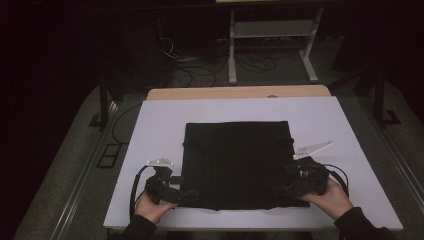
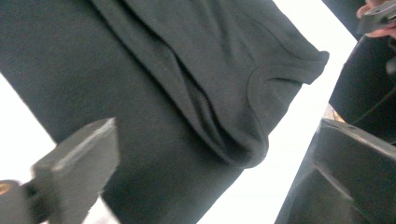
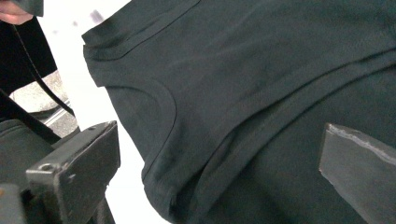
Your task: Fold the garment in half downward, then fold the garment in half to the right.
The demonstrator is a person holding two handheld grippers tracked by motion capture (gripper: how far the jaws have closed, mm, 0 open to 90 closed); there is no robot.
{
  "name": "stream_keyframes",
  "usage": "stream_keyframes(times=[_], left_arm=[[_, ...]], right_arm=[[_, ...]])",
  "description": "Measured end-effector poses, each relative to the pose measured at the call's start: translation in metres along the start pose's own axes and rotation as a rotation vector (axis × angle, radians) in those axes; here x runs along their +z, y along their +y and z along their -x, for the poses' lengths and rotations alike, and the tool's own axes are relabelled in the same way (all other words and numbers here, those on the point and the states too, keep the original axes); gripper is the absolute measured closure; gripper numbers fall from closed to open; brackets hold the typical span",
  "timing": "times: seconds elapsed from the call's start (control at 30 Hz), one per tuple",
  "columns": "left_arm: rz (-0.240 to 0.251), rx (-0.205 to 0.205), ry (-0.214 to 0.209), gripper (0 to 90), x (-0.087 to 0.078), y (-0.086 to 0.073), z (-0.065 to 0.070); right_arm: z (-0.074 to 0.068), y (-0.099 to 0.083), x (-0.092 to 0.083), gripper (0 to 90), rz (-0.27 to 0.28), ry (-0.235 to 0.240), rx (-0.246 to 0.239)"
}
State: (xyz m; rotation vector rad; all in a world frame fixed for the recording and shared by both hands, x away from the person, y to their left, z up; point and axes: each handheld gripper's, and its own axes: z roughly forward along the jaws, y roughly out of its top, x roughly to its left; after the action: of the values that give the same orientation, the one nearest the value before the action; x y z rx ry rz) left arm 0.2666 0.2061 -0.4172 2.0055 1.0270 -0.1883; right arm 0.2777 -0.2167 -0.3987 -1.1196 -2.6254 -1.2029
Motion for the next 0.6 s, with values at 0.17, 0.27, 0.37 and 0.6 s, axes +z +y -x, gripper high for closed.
stream_keyframes(times=[0.17, 0.27, 0.37, 0.6], left_arm=[[0.007, -0.039, 0.023, 0.0, -0.004, -0.002, -0.003], [0.001, -0.055, 0.038, 0.0, -0.005, -0.003, -0.005], [-0.008, -0.075, 0.046, 0.0, -0.006, -0.005, -0.008], [-0.023, -0.116, 0.073, 0.0, -0.007, -0.008, -0.011]], right_arm=[[-0.001, 0.011, 0.005, 0.0, 0.001, -0.009, -0.028], [-0.002, 0.019, 0.007, 0.0, 0.011, -0.016, -0.049], [-0.002, 0.028, 0.010, 0.0, 0.026, -0.022, -0.062], [0.001, 0.049, 0.017, 0.0, 0.035, -0.035, -0.096]])
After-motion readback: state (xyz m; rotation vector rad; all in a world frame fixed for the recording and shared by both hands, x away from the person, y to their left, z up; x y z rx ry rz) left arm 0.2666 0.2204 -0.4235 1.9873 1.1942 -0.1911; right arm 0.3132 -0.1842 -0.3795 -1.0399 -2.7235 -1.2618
